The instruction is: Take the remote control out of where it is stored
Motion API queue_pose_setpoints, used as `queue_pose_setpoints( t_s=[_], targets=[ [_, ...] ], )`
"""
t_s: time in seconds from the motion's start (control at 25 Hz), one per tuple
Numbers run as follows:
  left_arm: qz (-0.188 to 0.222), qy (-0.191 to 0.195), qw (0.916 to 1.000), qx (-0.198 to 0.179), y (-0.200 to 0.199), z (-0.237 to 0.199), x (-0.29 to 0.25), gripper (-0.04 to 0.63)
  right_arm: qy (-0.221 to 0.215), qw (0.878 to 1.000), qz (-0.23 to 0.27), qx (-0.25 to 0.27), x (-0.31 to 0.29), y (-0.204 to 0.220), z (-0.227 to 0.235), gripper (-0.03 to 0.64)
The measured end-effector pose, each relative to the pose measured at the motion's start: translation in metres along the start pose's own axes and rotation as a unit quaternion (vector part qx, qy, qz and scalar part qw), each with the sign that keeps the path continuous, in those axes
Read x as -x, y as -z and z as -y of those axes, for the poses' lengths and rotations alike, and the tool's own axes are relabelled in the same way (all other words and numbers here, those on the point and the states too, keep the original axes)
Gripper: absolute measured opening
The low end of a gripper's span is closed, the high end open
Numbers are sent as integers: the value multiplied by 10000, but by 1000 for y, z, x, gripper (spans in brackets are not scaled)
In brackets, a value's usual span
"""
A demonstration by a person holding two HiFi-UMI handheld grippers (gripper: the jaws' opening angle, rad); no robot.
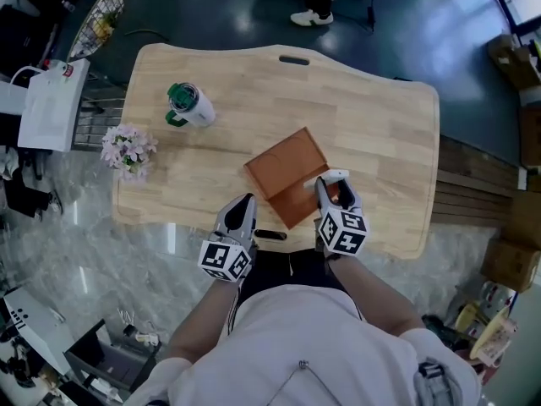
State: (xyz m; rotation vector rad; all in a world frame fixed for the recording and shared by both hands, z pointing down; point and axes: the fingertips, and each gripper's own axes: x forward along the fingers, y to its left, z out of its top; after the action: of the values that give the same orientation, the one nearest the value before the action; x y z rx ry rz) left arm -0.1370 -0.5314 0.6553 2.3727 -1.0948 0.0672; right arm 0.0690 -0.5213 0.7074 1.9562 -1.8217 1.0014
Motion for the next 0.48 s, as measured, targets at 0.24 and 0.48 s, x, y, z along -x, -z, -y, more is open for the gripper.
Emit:
queue_pose_setpoints(
  t_s=[0.24, 0.48],
  targets=[
    [763, 248, 9949, -614, -83, 39, -4, 1, -821, 9755, 1815, 931, 69, -114, -53, 273],
    [1580, 372, 9773, -1363, -182, 99, 21, 2, -1349, 9253, 3192, 1542, 153, -189, -91, 273]
  ],
)
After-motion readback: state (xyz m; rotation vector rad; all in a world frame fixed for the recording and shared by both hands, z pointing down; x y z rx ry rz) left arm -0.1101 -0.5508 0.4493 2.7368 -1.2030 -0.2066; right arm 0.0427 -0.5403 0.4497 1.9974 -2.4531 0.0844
